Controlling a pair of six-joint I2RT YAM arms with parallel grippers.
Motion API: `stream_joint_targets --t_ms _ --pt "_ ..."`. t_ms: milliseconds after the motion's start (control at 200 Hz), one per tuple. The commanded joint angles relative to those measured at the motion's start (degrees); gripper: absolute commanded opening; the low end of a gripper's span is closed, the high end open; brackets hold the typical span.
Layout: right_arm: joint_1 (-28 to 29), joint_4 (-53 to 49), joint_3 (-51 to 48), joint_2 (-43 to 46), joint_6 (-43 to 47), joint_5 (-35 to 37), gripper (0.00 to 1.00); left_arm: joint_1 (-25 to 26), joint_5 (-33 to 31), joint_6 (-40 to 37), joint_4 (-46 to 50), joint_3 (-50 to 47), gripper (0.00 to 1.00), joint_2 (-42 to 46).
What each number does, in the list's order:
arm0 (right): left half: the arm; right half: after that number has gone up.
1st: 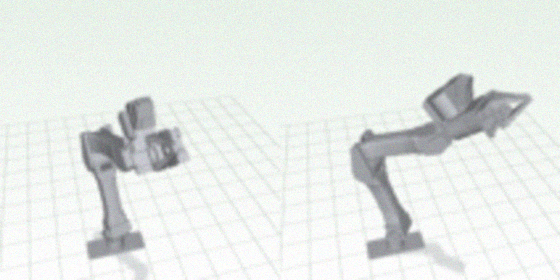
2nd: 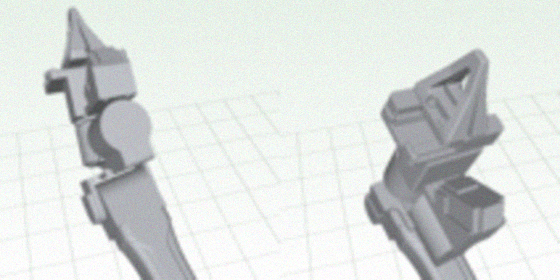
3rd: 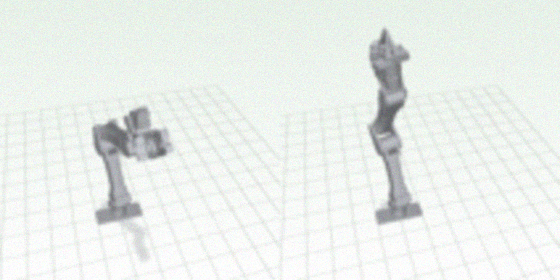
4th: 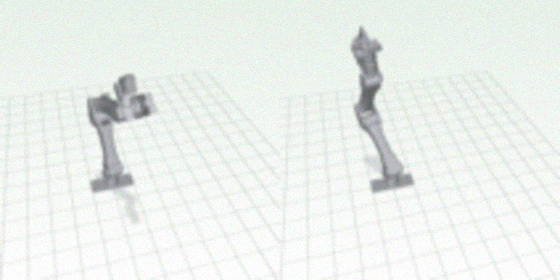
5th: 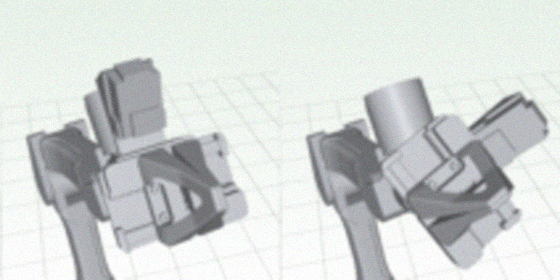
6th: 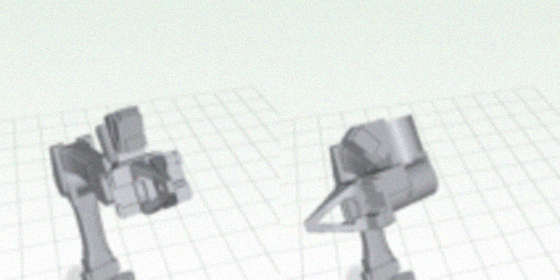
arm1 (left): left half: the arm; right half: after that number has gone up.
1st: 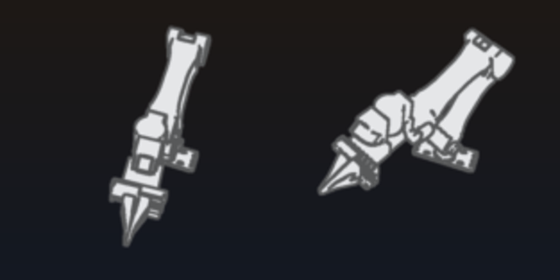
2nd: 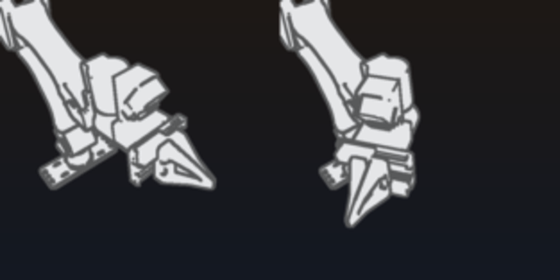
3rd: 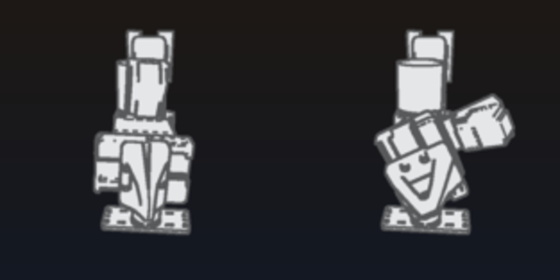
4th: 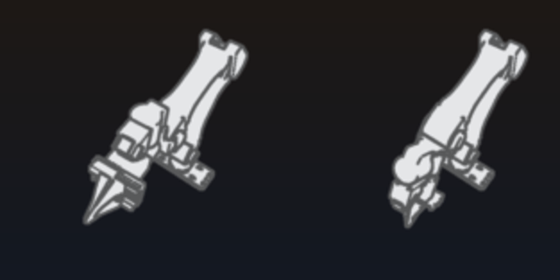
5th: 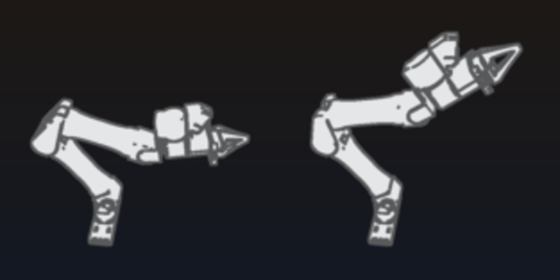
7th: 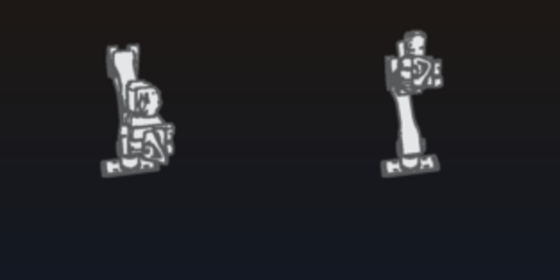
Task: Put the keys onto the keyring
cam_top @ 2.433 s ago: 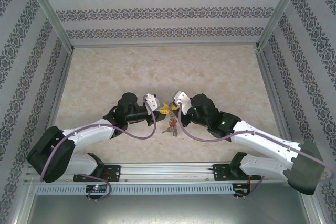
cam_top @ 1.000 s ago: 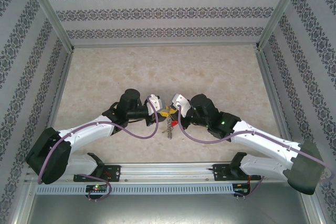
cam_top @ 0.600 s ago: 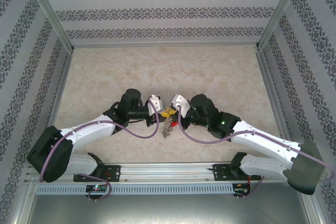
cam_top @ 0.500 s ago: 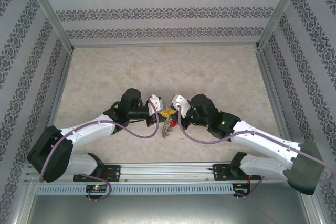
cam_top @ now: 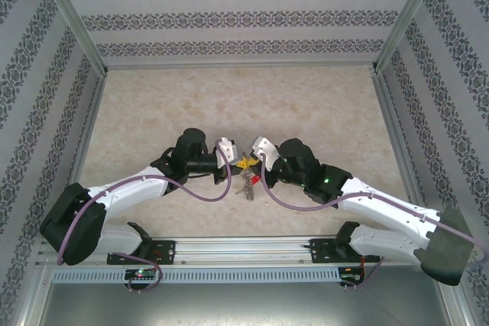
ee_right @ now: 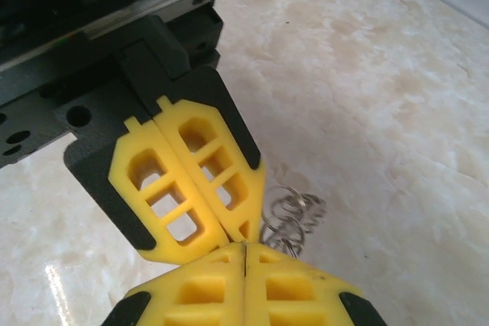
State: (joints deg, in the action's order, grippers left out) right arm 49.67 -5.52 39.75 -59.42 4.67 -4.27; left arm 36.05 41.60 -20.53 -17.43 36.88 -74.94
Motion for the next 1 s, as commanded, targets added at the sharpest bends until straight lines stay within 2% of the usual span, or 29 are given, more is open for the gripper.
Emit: stream_joint_targets --t_ms 0,210,335,495,574,699,994 --pt "-0.3 -0.4 -1.8 1.8 -3.4 8.2 0.00 0.4 -1.3 1.7 -4.3 -0.5 0.00 1.4" --pt "-0.8 0.2 -2.9 1.0 -6.9 11.0 0.00 0.3 -1.0 3.3 -6.4 -2.0 0.00 1.4" --pt "-0.9 0.9 -2.3 -0.1 -7.2 10.2 0.00 0.3 -1.6 4.8 -9.7 -3.3 0.00 1.3" --pt "-0.9 2.2 -1.0 -0.1 -6.0 6.0 0.00 0.3 -2.9 4.6 -8.7 -3.3 0.00 0.9" --pt "-0.9 3.2 -0.5 0.1 -5.5 3.1 0.00 0.3 -3.0 3.3 -6.7 -2.8 0.09 0.6" --pt "-0.9 2.9 0.5 -0.4 -4.6 -0.3 0.00 0.3 -2.7 1.9 -4.3 -1.9 0.15 0.0" --pt "-0.8 2.2 1.1 -1.6 -3.8 -1.3 0.00 0.4 -0.6 -0.4 -0.2 0.7 0.24 -1.5"
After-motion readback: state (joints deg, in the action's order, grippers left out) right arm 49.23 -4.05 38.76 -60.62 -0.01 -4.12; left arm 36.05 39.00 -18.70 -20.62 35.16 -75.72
